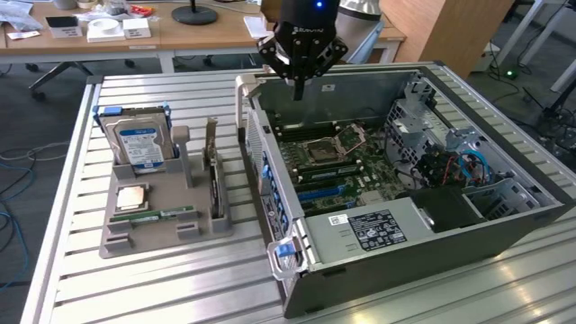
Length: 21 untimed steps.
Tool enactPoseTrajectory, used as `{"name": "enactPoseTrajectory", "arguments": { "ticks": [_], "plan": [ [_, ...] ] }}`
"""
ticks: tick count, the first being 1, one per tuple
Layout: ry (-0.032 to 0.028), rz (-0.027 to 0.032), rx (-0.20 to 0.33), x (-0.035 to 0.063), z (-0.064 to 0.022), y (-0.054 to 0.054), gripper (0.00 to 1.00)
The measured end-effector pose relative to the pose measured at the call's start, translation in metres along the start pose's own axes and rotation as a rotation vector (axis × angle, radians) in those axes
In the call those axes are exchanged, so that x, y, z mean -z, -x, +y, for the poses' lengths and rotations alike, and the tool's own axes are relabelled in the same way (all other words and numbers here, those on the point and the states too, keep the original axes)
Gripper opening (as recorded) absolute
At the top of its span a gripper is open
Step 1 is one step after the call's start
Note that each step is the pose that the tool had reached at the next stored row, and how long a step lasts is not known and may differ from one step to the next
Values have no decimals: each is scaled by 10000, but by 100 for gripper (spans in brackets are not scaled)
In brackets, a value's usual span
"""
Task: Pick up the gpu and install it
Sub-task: 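Reach for the gpu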
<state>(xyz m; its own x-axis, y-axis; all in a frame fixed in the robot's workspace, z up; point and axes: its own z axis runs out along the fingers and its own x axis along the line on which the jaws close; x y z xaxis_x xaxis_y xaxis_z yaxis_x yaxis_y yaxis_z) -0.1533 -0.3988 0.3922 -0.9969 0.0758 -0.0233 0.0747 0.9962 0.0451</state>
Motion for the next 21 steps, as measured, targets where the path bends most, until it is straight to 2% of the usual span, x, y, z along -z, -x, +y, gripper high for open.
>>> {"name": "enactPoseTrajectory", "arguments": {
  "ticks": [8,21],
  "plan": [
    [0,-1,-19,1,-20,-276,11],
    [-2,-3,-61,2,-47,-667,11]
  ]
}}
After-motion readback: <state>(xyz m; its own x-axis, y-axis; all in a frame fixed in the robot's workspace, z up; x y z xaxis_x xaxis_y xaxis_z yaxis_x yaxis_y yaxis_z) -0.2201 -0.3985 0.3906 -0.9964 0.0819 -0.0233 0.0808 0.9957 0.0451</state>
